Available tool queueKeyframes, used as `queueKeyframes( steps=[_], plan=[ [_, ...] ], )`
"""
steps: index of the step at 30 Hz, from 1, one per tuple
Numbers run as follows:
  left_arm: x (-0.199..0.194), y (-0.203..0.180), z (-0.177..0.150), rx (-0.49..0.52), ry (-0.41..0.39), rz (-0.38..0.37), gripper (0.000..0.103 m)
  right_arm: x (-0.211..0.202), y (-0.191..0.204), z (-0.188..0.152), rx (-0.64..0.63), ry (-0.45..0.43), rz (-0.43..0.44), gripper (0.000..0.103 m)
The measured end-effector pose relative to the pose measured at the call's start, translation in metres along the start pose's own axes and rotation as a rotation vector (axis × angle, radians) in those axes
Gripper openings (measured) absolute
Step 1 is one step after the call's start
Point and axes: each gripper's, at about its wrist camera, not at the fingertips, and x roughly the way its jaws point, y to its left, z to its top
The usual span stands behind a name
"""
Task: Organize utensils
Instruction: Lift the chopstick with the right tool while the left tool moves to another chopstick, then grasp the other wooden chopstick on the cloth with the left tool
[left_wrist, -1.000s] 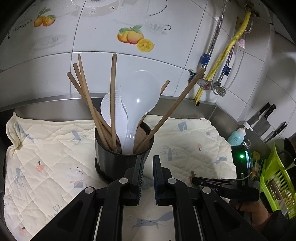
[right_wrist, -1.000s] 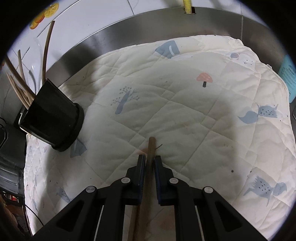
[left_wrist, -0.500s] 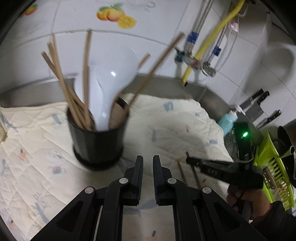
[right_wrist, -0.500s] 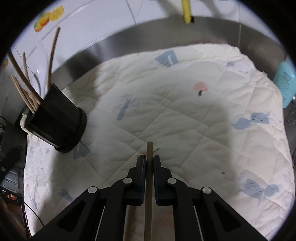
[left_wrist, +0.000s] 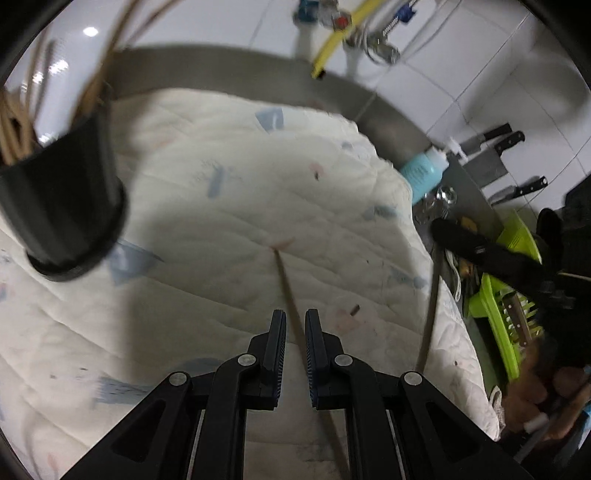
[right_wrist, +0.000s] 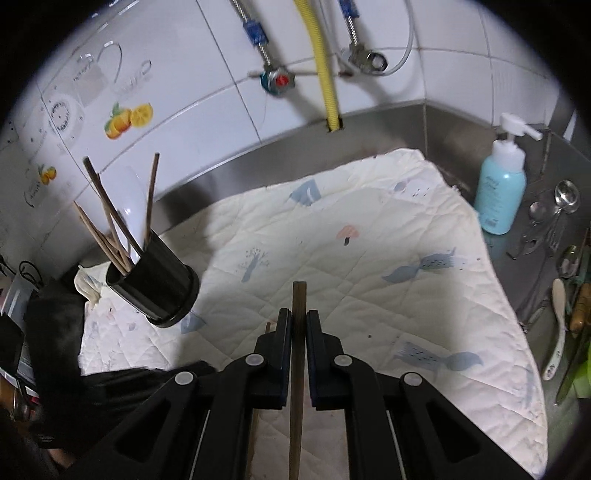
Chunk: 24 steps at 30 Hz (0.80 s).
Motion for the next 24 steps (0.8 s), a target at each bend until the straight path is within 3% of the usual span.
queueKeyframes(
  steps=[7,9,11,18,24],
  plan=[
    [0.036,-0.006,0.002,-0.027,0.052,0.022,0.012,-0.015,-0.002,-0.002,-0.005,-0.030,0.008,0.010],
    [0.041,-0.005,0.001,-0.032,0.063,0.040,0.020,-0.017,-0.002,-0.003,-0.007,-0.034,0.012,0.010],
    [0.043,-0.002,0.001,-0.044,0.068,0.050,0.045,-0.019,-0.003,-0.003,-0.007,-0.039,0.015,0.010],
    [0.049,-0.007,0.004,-0.022,0.056,0.085,0.044,-0.024,-0.003,-0.005,-0.011,-0.046,0.021,0.010],
    [0.054,-0.016,0.004,0.035,0.052,0.131,0.026,-0.032,-0.002,-0.005,-0.019,-0.059,0.025,0.010]
  ],
)
